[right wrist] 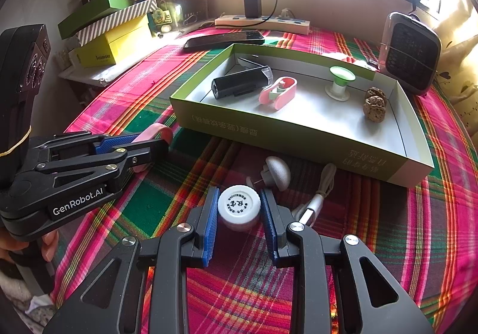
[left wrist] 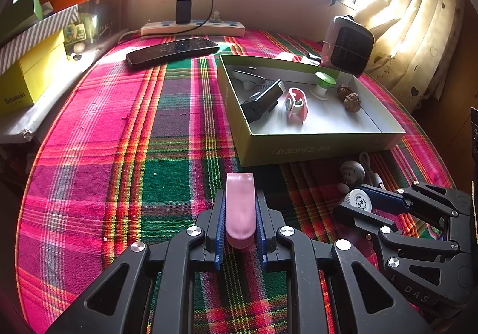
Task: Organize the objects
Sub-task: 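Grasp the white round jar with the right gripper while the left holds the pink piece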
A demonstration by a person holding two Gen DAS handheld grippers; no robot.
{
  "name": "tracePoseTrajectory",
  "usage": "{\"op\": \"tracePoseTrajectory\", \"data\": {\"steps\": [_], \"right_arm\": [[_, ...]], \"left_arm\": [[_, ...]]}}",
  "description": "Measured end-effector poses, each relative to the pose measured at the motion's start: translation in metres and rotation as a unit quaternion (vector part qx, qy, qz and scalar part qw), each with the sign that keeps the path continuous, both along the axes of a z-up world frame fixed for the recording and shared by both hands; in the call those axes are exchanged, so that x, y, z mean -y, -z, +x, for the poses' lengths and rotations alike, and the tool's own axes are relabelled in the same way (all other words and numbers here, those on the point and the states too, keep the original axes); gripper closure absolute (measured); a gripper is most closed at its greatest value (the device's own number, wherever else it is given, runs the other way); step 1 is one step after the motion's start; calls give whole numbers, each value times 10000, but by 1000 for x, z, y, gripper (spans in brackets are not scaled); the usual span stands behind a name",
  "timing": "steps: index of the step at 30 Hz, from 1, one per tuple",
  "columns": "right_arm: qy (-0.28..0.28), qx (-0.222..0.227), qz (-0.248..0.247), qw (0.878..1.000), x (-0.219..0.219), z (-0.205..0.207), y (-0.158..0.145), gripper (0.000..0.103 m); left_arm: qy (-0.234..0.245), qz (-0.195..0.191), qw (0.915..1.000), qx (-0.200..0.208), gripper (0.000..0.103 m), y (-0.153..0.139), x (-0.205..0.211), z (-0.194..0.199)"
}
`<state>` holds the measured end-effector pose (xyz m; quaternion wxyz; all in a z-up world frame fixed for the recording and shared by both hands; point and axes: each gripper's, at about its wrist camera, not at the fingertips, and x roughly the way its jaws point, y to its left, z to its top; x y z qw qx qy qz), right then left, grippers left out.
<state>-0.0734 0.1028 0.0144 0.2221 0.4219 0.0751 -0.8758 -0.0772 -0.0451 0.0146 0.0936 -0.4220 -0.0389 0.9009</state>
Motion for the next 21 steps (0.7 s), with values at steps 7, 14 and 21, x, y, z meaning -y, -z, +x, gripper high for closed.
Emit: {"op": "tracePoseTrajectory", "data": {"steps": [7,14,21], "right_arm": [[-45,5,6,10000,0,0,1,74],[-108,30,-63,9999,-3,-1,0,74],[-186,-6,-190,9996,-6,1,-4,74]], "left_arm": [[0,-27,10000,-1,87,0,-1,0],[-5,-141,9999,-11,87,-1,-5,-1],[-68,-236,9997,11,87,-1,-7,-2]]}}
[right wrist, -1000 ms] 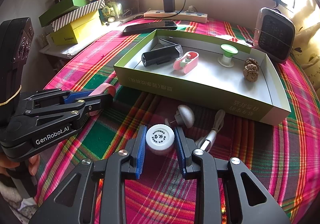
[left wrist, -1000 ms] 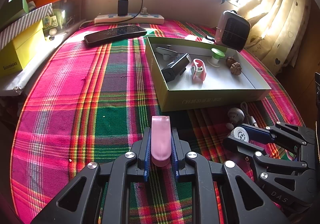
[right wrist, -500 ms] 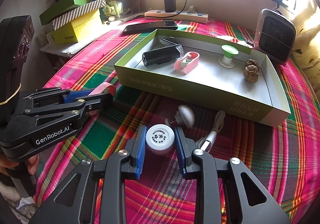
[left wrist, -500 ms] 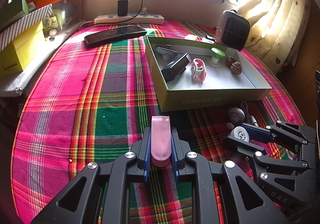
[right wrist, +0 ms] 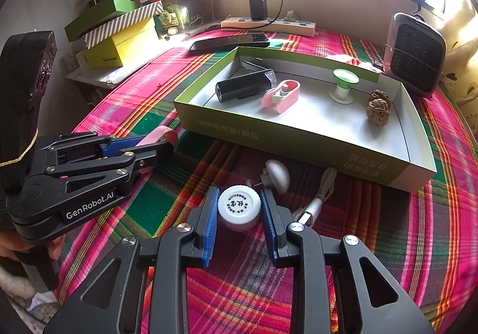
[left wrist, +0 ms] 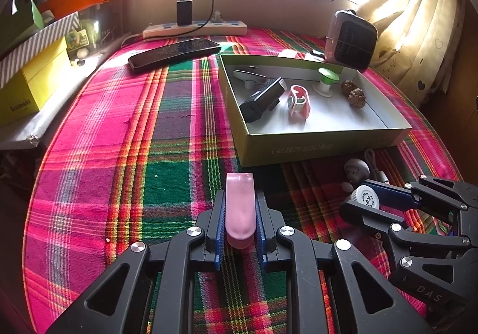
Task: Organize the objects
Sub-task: 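Grasp the white round jar with the right gripper while the left holds the pink piece, then carry the pink piece and white jar over the box with both grippers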
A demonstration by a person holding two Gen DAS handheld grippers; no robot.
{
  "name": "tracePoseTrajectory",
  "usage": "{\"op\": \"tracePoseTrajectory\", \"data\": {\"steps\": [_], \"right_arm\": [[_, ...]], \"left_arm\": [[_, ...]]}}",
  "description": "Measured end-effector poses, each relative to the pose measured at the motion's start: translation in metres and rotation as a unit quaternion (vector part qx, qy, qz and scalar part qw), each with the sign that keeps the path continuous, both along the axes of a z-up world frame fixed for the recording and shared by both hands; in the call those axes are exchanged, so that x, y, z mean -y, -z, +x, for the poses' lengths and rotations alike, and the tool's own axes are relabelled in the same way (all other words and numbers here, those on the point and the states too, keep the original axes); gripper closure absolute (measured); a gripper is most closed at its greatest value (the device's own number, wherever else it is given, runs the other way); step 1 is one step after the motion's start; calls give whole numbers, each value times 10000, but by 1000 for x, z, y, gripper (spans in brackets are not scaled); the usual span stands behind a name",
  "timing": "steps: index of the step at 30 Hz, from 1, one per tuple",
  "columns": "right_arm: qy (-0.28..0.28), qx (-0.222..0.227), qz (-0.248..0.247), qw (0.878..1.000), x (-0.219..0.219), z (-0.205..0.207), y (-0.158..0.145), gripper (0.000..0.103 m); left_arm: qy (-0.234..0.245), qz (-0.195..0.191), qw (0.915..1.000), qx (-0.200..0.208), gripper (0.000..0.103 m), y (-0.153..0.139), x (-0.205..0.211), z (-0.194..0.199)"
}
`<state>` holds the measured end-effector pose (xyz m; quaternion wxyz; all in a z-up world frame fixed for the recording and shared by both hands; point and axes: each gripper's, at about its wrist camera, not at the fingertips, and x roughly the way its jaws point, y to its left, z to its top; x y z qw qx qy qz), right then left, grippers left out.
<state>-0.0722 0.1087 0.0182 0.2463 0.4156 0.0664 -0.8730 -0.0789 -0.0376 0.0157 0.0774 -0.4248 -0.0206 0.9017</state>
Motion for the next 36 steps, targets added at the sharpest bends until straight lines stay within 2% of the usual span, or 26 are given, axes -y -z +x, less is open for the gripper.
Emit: {"op": "tracePoseTrajectory", "data": {"steps": [12,36], "right_arm": [[-96,-24,-161,9998,1,0,-4,74],[158,-474,-283,9984,-21,-14,-39,74]], "left_arm": [[-41,-69,10000,-26,87,-5,-1,4],[192,105,9995,-217,87,-32,-15,1]]}}
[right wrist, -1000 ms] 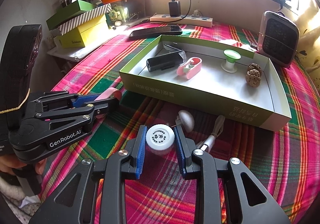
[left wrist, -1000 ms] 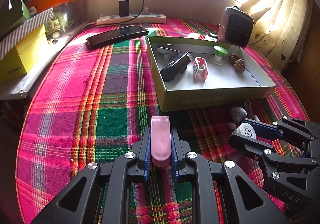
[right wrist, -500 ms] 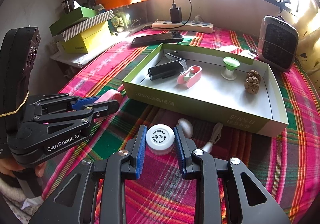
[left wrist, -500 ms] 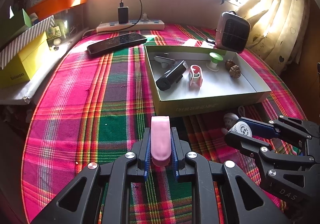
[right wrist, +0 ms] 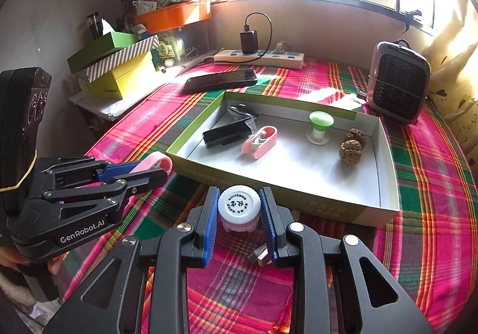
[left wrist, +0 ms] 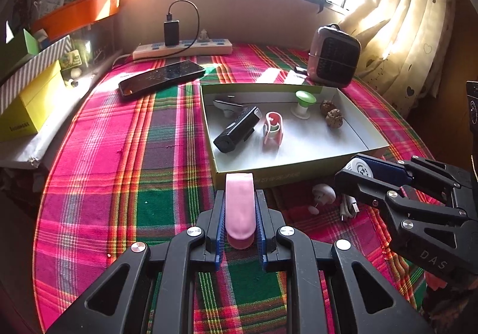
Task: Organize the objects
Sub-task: 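Carry the pink piece and white jar over the box with both grippers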
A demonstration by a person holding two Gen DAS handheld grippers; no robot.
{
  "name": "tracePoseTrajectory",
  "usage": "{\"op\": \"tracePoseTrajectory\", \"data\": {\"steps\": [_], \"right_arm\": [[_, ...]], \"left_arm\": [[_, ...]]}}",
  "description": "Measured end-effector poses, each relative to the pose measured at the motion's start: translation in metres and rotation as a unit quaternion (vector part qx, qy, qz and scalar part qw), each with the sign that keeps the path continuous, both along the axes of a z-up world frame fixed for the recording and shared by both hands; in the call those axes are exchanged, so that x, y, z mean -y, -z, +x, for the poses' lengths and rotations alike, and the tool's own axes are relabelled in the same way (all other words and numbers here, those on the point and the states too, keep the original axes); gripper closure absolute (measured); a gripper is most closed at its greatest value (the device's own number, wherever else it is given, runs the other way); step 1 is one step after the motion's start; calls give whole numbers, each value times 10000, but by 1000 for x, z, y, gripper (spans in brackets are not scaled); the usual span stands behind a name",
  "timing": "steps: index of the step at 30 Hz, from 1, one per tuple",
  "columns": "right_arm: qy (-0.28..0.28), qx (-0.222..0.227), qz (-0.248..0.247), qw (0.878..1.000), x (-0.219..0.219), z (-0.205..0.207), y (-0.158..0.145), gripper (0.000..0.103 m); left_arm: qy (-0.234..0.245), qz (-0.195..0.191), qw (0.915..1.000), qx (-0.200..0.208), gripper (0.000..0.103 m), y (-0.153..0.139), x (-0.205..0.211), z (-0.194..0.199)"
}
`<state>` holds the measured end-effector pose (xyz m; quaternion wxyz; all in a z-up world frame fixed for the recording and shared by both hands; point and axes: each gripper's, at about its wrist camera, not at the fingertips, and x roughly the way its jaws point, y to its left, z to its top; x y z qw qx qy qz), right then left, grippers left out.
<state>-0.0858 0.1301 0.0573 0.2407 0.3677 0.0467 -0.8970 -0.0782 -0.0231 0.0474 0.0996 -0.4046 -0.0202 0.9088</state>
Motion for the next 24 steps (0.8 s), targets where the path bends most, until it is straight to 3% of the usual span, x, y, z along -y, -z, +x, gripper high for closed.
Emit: {"op": "tracePoseTrajectory", "data": {"steps": [17,24], "right_arm": [[132,-176,154,9996,-7,-51,-19,74],[203,-30,141,9997,-8,-83,-16,74]], "left_arm": [[219,-4,9998,-12,87,-6,-19,-27],[247,63,9997,-9,87,-5,-22,-42]]}}
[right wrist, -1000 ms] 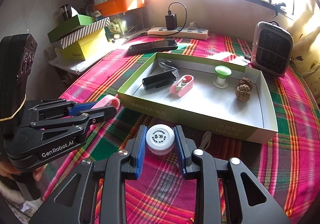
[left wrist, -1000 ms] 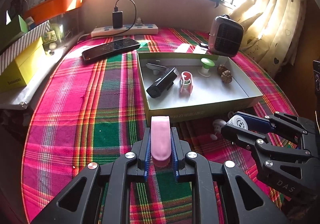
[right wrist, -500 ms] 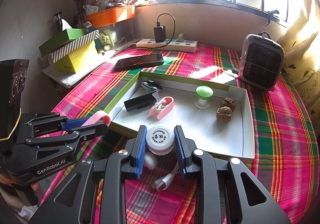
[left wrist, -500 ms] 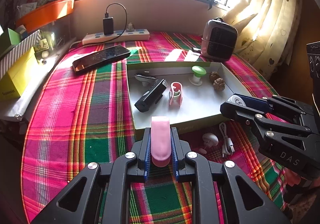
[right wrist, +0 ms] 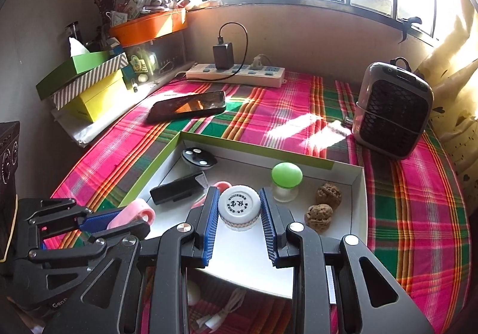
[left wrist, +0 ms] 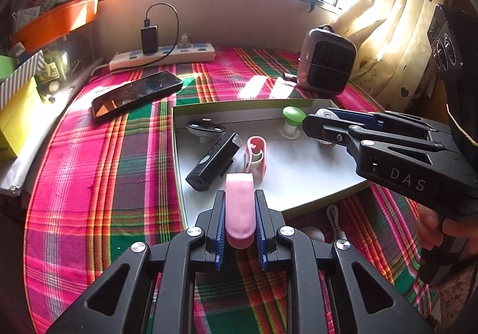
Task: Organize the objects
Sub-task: 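Carry the pink piece and white jar over the box with both grippers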
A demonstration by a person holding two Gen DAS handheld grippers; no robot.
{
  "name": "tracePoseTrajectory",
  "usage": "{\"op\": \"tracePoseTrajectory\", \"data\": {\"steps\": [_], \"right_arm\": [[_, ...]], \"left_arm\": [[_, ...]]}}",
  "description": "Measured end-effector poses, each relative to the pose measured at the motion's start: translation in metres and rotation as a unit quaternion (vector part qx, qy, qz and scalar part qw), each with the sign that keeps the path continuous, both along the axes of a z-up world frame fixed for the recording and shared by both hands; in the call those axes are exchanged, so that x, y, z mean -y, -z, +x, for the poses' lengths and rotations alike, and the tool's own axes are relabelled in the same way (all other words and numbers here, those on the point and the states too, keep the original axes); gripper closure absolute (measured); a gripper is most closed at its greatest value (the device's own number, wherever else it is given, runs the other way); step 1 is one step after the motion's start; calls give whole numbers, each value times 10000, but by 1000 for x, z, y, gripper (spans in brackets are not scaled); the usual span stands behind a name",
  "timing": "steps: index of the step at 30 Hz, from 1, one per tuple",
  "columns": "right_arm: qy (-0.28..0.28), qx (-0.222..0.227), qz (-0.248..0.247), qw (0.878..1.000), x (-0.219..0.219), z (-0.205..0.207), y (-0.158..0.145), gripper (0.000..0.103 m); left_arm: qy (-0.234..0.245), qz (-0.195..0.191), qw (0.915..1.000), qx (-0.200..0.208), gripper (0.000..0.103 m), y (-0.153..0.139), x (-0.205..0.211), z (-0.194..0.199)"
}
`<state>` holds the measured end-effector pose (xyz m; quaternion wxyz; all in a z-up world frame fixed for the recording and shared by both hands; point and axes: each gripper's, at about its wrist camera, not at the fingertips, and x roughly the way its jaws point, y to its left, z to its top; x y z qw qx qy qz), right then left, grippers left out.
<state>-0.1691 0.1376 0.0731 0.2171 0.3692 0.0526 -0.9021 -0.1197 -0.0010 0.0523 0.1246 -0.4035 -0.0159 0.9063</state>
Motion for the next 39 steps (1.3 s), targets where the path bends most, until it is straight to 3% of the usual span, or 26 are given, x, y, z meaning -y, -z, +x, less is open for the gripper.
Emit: {"op": "tracePoseTrajectory", "data": {"steps": [16,39], "right_arm": [[-84,299,149,9994,16,-47,17,74],[-171,685,256,9972,33,-78,42,74]], "left_arm": [[5,-46,9998,178,87,15,-8,-30],[81,-132,9996,252,87,25,-11,-40]]}}
